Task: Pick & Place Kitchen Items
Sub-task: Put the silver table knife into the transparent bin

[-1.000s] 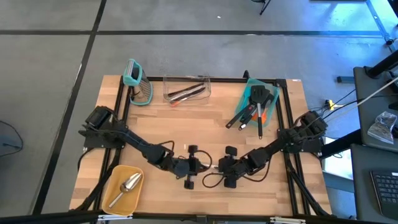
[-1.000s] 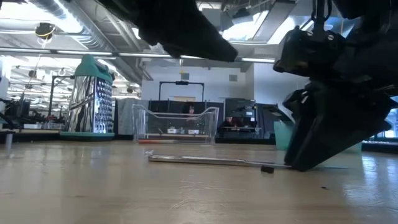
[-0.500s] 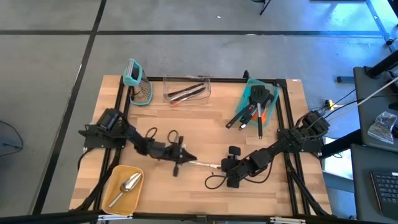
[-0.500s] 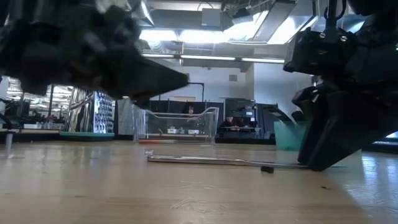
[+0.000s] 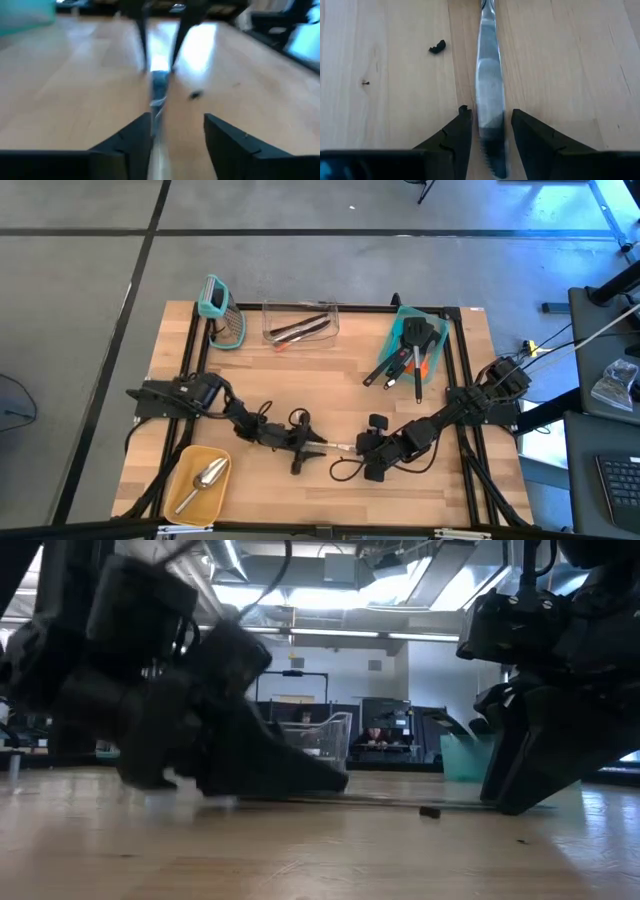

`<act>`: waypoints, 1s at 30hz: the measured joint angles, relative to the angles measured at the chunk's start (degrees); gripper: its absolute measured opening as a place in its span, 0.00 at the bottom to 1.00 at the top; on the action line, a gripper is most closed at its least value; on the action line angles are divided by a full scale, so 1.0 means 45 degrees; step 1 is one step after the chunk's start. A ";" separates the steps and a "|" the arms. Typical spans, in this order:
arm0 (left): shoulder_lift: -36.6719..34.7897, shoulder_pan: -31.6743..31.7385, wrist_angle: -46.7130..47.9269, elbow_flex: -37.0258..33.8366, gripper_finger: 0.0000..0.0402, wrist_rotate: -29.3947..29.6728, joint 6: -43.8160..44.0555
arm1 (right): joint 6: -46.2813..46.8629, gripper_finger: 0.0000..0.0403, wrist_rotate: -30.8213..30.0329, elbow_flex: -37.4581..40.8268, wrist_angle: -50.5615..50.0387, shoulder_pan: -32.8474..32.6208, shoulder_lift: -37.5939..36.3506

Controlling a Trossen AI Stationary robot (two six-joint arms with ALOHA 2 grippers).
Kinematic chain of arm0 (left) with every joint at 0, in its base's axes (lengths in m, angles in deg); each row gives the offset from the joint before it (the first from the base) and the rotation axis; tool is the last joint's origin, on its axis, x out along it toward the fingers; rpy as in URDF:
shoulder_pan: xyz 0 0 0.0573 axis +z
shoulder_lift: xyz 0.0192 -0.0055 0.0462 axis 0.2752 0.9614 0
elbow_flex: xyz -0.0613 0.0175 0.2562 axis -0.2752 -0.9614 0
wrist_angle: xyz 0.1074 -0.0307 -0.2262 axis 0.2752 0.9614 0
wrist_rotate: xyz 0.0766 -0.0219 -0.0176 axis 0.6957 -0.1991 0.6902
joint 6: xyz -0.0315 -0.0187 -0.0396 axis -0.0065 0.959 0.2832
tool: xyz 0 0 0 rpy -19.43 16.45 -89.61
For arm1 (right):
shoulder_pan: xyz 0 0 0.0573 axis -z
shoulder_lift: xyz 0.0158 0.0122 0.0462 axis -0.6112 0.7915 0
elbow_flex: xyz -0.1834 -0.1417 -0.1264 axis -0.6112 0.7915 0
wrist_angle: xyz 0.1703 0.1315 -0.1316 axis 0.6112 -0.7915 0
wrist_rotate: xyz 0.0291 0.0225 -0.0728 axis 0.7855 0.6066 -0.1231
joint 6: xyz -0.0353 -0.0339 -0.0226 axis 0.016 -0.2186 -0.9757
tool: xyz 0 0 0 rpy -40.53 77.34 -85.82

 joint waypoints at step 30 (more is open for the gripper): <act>0.0444 -0.0547 0.1396 0.0076 0.43 0.0153 0.1389 | 0.0211 0.36 0.0094 0.0000 0.0007 0.0316 -0.0005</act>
